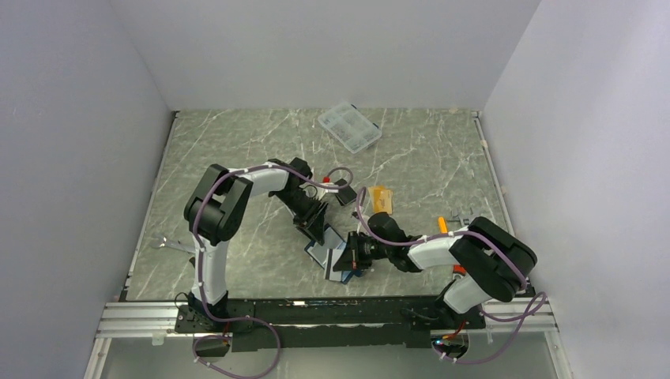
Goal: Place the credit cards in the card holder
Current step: Turn over the card slot in the card holder.
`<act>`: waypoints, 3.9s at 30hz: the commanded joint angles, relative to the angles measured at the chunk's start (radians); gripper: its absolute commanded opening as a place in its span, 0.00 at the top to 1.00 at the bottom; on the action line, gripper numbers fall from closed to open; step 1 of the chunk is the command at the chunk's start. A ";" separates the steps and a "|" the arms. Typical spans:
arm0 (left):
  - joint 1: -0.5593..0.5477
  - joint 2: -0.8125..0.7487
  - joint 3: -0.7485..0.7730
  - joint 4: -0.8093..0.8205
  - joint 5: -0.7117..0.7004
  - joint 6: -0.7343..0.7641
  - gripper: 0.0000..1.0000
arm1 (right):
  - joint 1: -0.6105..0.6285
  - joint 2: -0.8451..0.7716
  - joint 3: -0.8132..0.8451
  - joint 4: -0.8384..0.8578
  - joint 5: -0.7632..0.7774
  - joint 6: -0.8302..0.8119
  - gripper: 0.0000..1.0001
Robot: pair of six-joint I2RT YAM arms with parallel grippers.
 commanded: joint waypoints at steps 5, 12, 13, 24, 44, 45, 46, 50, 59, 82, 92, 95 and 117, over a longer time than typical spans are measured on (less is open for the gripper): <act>-0.022 -0.006 0.042 -0.015 -0.029 0.040 0.69 | -0.013 -0.021 -0.028 0.011 0.015 -0.017 1.00; -0.013 -0.057 0.074 0.005 -0.103 0.027 1.00 | -0.021 -0.083 -0.069 -0.004 -0.034 -0.023 1.00; -0.011 -0.068 0.075 0.012 -0.114 0.024 1.00 | -0.022 -0.093 -0.078 -0.006 -0.040 -0.020 1.00; 0.013 -0.094 0.002 0.044 -0.094 -0.005 1.00 | -0.082 -0.218 -0.127 -0.122 -0.052 -0.049 1.00; 0.004 -0.091 0.007 0.010 -0.135 0.044 1.00 | -0.144 -0.202 -0.173 -0.134 -0.099 -0.077 1.00; 0.004 -0.092 0.005 0.012 -0.136 0.043 1.00 | -0.144 -0.204 -0.179 -0.136 -0.099 -0.075 1.00; 0.004 -0.093 0.003 0.015 -0.135 0.043 1.00 | -0.144 -0.210 -0.184 -0.136 -0.098 -0.073 1.00; 0.003 -0.097 0.003 0.015 -0.131 0.042 1.00 | -0.144 -0.223 -0.198 -0.138 -0.094 -0.069 1.00; 0.002 -0.101 0.004 0.012 -0.127 0.042 1.00 | -0.144 -0.228 -0.201 -0.143 -0.099 -0.068 1.00; -0.013 -0.110 0.010 0.004 -0.116 0.049 1.00 | -0.145 -0.152 -0.169 -0.088 -0.134 -0.063 1.00; -0.017 -0.107 0.010 0.001 -0.113 0.053 1.00 | -0.146 -0.180 -0.134 -0.126 -0.130 -0.092 1.00; -0.018 -0.108 0.012 -0.001 -0.115 0.055 1.00 | -0.147 -0.197 -0.124 -0.151 -0.125 -0.103 1.00; -0.019 -0.114 0.007 0.001 -0.122 0.052 1.00 | -0.151 -0.376 -0.163 -0.319 -0.128 -0.127 1.00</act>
